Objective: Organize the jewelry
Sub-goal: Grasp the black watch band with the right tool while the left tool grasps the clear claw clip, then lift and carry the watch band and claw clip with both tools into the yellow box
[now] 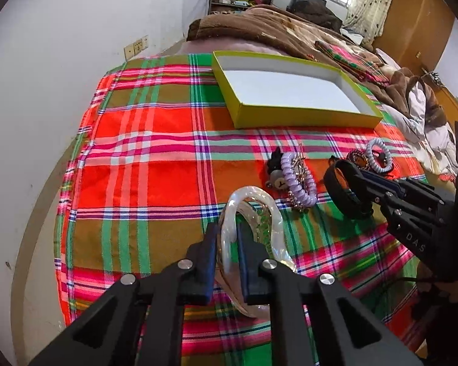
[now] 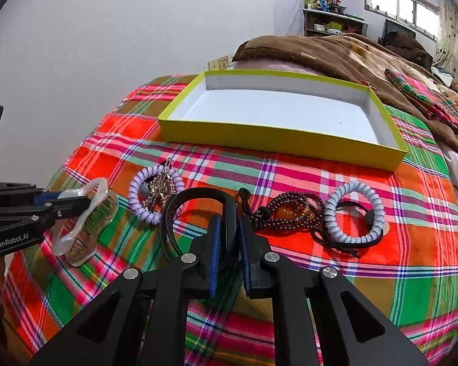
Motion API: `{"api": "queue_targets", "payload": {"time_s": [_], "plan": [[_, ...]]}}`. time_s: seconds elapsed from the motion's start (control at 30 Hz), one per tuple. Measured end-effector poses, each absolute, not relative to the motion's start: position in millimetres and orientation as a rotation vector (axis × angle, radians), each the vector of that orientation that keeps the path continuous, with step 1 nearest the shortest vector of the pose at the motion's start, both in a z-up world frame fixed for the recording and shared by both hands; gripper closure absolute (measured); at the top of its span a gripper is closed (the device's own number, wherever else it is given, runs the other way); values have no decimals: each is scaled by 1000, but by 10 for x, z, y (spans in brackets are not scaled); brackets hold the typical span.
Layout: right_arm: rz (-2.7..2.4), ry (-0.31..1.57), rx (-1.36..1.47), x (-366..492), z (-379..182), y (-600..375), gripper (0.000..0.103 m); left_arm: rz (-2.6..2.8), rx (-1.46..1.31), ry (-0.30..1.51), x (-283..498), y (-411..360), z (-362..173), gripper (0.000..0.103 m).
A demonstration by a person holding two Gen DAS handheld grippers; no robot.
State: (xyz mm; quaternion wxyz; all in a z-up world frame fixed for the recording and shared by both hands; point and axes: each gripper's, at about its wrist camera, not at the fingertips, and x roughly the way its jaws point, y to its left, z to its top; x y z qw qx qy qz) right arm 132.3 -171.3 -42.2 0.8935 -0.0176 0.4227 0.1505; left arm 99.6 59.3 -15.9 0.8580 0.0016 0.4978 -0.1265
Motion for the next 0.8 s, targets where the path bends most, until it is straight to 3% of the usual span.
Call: {"api": "queue_targets", "payload": {"time_s": [0.8], "plan": [[276,763,-7,1335,115,-1934,91,-278,-70,943,1091,446,318,90]]}}
